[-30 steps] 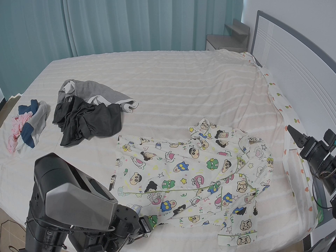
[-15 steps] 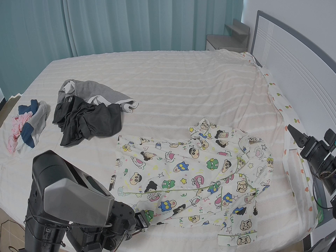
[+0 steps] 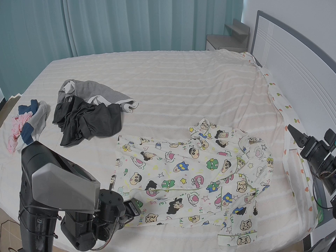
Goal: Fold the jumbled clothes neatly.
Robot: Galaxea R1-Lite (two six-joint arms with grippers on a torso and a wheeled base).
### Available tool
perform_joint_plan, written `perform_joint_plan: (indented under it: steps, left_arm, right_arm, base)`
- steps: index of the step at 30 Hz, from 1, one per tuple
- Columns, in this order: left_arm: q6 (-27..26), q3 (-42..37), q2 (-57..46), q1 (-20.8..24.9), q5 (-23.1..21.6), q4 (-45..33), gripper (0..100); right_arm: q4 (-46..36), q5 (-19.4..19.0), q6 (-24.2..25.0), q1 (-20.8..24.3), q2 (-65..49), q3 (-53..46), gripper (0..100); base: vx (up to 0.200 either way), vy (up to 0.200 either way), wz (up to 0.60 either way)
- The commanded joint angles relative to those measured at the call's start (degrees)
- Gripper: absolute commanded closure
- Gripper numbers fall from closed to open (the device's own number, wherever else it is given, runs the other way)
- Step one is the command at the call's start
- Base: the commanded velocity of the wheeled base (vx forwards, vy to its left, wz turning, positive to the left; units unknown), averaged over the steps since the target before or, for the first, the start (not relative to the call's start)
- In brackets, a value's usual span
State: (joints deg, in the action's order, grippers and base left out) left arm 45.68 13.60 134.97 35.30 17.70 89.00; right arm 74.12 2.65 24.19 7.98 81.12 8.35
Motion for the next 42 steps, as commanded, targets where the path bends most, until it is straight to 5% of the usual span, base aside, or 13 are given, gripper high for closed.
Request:
perform_joint_plan:
  steps: [1,18,30,31,42]
  left_arm:
    - [-1.8,1.5,-1.6,-2.5,-0.2,1.0,100]
    - [-8.3,8.5,2.1,-7.9,-0.6,1.0,100]
    - [-8.6,9.9,2.9,-8.1,-4.9,1.0,100]
    - [-8.5,9.9,2.9,-8.2,-5.0,1.0,0]
    - [-12.9,13.0,2.3,-12.1,-4.3,1.0,0]
  right_arm:
    - [0.0,0.0,0.0,0.0,0.1,0.0,0]
    - [0.1,0.0,0.0,0.0,0.1,0.0,0]
    - [0.0,0.0,0.0,0.0,0.1,0.0,0]
    - [0.1,0.0,0.0,0.0,0.1,0.0,0]
    - [0.0,0.0,0.0,0.0,0.1,0.0,0]
  base:
    - [0.000,0.000,0.00]
    - [0.000,0.000,0.00]
    - [0.000,0.000,0.00]
    - [0.000,0.000,0.00]
    - [0.000,0.000,0.00]
